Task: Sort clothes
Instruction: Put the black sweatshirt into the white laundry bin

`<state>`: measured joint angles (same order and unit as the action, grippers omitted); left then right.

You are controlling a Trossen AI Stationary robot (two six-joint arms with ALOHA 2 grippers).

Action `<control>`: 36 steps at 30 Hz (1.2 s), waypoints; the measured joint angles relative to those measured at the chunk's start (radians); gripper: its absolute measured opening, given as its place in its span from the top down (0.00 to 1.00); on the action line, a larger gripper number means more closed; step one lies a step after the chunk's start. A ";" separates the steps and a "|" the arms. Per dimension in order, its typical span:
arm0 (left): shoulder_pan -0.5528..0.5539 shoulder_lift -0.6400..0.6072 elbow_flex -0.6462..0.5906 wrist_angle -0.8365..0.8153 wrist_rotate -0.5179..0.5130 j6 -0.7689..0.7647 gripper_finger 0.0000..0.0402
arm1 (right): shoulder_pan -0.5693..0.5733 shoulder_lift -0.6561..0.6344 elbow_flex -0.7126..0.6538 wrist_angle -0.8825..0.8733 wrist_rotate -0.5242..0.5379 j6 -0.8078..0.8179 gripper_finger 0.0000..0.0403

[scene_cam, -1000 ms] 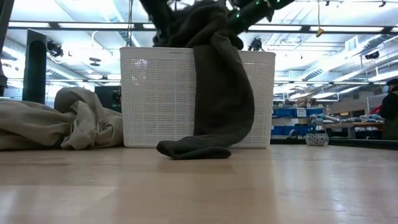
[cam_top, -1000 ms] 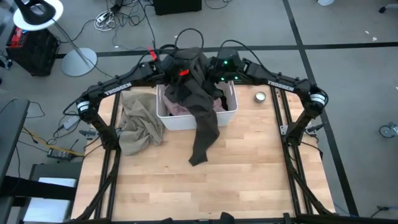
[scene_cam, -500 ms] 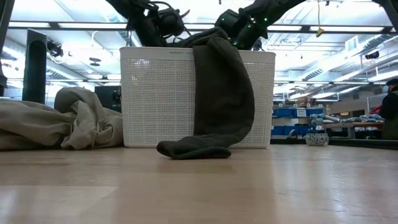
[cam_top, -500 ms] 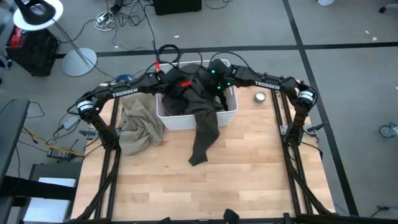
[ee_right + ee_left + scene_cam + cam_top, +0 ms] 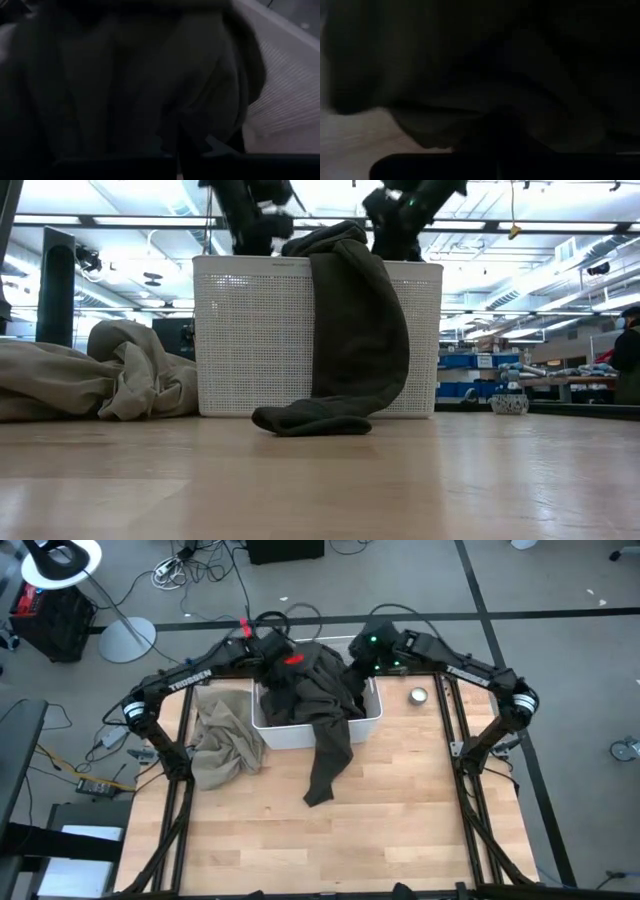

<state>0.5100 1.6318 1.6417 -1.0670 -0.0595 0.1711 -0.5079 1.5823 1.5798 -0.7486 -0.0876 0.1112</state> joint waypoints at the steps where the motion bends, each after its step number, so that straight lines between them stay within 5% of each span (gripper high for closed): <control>1: 0.002 0.000 0.031 -0.014 -0.001 0.002 1.00 | 0.000 -0.011 0.009 0.000 0.002 0.000 1.00; 7: 0.010 -0.002 0.183 0.011 0.007 0.043 1.00 | 0.001 -0.032 0.099 0.090 -0.014 -0.011 1.00; 16: 0.064 0.040 0.171 0.117 0.233 0.083 1.00 | 0.004 0.075 0.106 0.114 -0.143 -0.020 1.00; 36: 0.140 0.041 -0.410 0.501 0.359 -0.016 1.00 | 0.037 0.395 0.109 -0.077 -0.243 -0.026 1.00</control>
<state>0.6497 1.6730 1.2317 -0.5661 0.2993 0.1552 -0.4712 1.9774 1.6886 -0.8253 -0.3303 0.0856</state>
